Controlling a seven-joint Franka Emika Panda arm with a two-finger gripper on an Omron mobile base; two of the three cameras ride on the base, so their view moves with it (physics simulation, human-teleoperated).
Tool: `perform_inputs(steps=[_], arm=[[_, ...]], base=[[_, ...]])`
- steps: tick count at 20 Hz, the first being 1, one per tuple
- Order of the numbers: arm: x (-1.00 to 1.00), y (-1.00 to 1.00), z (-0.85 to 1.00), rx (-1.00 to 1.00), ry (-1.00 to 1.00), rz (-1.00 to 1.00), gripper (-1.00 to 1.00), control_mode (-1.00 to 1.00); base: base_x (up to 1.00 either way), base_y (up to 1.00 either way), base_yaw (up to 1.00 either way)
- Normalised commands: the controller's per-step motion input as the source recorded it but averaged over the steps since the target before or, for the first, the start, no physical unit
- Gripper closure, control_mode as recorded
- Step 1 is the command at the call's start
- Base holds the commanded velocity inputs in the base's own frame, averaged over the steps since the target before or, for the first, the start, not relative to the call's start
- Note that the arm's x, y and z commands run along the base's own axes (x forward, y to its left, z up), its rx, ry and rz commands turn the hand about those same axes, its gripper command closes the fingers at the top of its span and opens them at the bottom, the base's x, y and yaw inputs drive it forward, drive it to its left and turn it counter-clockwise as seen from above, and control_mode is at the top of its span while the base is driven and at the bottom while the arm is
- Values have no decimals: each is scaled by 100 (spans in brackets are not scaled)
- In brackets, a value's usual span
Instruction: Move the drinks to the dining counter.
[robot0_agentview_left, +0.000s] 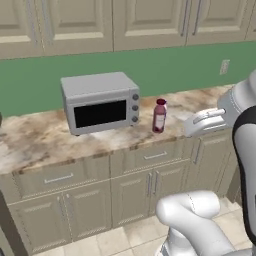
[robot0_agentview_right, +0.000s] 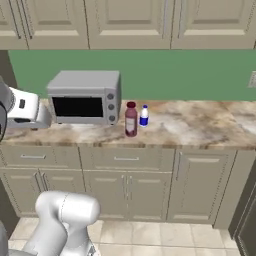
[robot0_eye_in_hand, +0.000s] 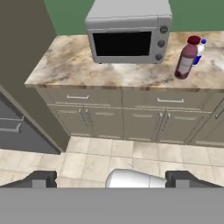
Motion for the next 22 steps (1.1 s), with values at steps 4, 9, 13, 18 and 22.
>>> perform_inputs(steps=[4,9,13,18,22], arm=[[0,0,0,0,0,0,-100,100],[0,0,0,0,0,0,-100,100],[0,0,0,0,0,0,-100,100],[0,0,0,0,0,0,-100,100],[0,0,0,0,0,0,-100,100]], base=[[49,-86,0],[63,-73,1],[79,-24,2],[57,83,6],[54,87,5]])
